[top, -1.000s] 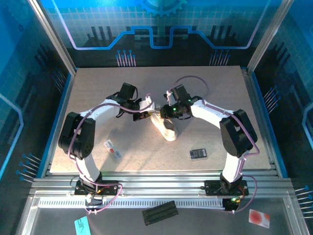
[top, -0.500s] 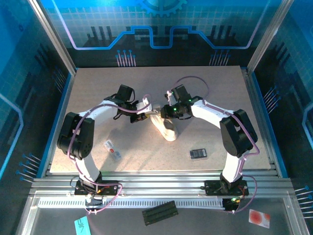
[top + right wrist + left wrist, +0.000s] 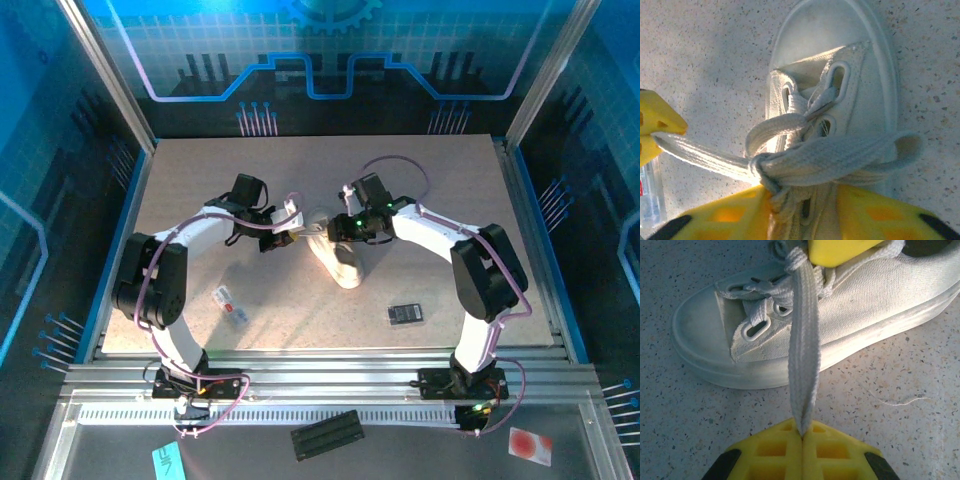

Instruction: Tie the shoes

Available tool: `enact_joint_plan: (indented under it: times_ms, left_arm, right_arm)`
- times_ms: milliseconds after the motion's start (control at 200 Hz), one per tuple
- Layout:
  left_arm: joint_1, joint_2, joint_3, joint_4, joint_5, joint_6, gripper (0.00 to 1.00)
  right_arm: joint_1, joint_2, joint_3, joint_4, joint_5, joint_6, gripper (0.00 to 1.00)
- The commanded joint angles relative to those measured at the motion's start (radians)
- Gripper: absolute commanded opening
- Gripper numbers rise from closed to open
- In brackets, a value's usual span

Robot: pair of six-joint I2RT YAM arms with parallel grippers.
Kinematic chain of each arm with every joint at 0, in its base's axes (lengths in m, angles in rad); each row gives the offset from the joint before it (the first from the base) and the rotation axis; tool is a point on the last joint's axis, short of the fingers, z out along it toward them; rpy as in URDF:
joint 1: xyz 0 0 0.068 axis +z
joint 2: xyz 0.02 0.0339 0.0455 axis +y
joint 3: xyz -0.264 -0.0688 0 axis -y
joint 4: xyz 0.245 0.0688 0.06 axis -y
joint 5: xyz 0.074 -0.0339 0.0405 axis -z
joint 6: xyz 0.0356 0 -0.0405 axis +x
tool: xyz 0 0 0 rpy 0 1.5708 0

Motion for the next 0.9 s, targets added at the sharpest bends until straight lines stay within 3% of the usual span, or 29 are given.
enact_joint_plan:
  times_ms: [0,170,430,690,896]
  left_arm:
    - [0.011,-0.022,0.001,-0.015,0.016,-0.001,0.17]
    - [0.013,-0.049,-0.009,0.044,0.023,-0.062,0.36]
    - [0.007,-0.148,-0.058,0.126,0.001,-0.238,0.43]
    - [-0.105,-0.277,-0.184,0.230,-0.145,-0.489,0.47]
    - [-0.275,-0.234,-0.195,0.356,-0.274,-0.776,0.49]
  right_arm:
    - [-0.019,-0.056,0.008,-0.041,-0.026,0.002,0.47]
    - [-0.065,-0.110,0.035,-0.098,-0.121,-0.007,0.53]
    - [-0.203,-0.193,-0.067,-0.005,-0.227,-0.009,0.53]
    - [-0.256,-0.110,-0.177,0.285,-0.366,0.037,0.53]
    - [-0.256,-0.035,-0.232,0.469,-0.416,0.085,0.54]
